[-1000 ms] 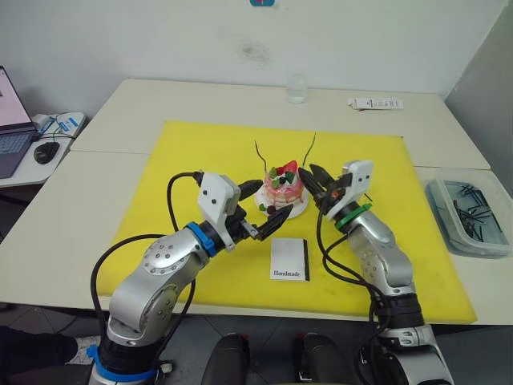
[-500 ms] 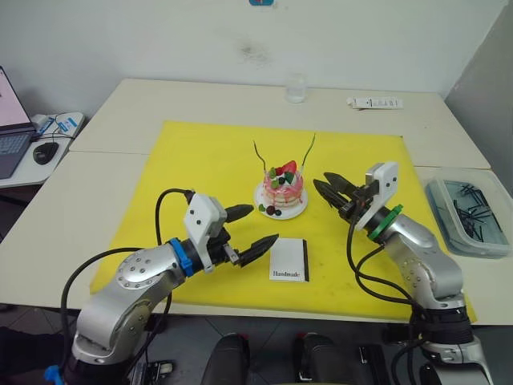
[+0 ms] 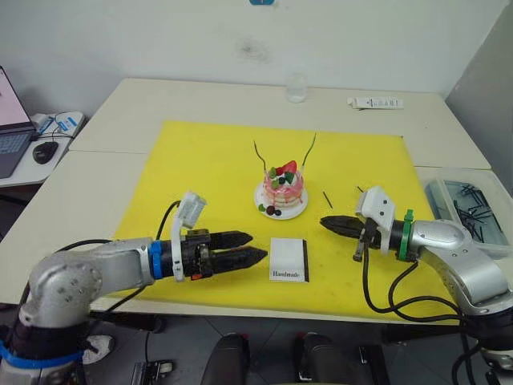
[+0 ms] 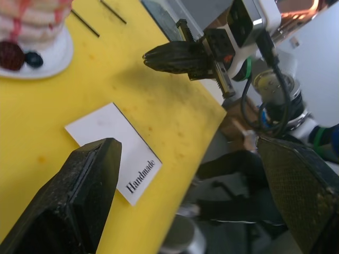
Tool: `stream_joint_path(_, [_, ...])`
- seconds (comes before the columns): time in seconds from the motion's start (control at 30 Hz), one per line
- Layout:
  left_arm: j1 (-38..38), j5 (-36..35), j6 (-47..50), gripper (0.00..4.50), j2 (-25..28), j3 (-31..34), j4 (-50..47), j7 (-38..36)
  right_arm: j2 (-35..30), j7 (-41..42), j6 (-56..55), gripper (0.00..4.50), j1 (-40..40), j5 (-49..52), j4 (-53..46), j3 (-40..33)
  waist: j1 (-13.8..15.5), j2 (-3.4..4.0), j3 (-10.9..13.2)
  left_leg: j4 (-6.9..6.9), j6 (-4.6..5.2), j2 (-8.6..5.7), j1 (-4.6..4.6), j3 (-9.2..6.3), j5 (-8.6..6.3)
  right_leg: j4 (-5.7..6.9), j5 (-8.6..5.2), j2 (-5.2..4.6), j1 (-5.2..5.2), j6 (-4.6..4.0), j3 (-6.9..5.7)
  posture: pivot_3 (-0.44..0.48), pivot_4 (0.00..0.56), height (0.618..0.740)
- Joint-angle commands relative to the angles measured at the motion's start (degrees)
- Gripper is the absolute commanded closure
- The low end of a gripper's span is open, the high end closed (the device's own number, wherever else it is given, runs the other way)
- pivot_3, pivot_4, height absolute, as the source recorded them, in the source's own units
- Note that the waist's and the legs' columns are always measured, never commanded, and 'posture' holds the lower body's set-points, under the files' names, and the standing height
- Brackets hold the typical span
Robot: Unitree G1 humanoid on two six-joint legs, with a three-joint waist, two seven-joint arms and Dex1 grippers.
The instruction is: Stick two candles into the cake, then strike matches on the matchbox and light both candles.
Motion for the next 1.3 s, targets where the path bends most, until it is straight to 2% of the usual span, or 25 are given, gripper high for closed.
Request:
stream_joint_path(0.03, [-1.9, -15.97, -0.68, 0.0, 2.33, -4.82, 5.89, 11.41, -1.9, 3.18, -2.99, 4.43, 0.42, -1.78, -1.21, 0.77, 0.01, 0.01, 0.0, 0.0, 0.0, -0.01, 0.0, 0.01, 0.0, 0.0, -0.01, -0.01, 0.0, 0.02, 0.02, 0.0, 0.15, 0.74])
stream_joint_path(0.1, [-2.66, -18.13, 0.68, 0.0, 2.02, -7.74, 9.44, 14.91, -2.63, 4.73, -4.39, 4.43, 1.12, -2.8, -1.3, 1.76, 0.04, 0.0, 0.0, -0.01, -0.01, -0.03, 0.0, 0.03, 0.0, 0.0, -0.04, -0.05, 0.01, 0.06, 0.03, 0.0, 0.15, 0.74])
stream_joint_path(0.47, [-6.69, -18.23, 7.89, 0.0, -4.27, -14.03, 20.69, 21.1, -2.25, 8.89, -12.66, 4.43, 1.63, -8.96, 3.79, 6.26, 0.09, -0.02, 0.0, 0.09, -0.03, -0.07, 0.1, 0.03, 0.0, 0.13, -0.04, -0.04, 0.1, 0.03, 0.02, 0.0, 0.15, 0.74])
stream_joint_path(0.93, [-12.48, -18.23, 8.22, 0.0, -12.91, -13.11, 27.58, 30.94, 0.43, 9.31, -16.0, 4.43, 0.15, -12.96, 8.18, 7.81, 0.68, -0.02, -0.02, 0.41, -0.05, -0.21, 0.12, 0.03, 0.02, 0.16, 0.0, -0.21, 0.28, -0.04, 0.04, 0.0, 0.15, 0.74])
stream_joint_path(1.3, [-12.55, -18.23, 9.08, 0.0, -18.07, -12.37, 27.59, 34.03, 5.42, 8.43, -11.84, 4.43, -2.46, -12.31, 6.79, 8.84, 0.81, -0.03, -0.03, 0.4, -0.07, -0.21, 0.11, 0.07, 0.06, 0.13, 0.2, -0.22, 0.29, 0.21, 0.04, 0.0, 0.15, 0.74])
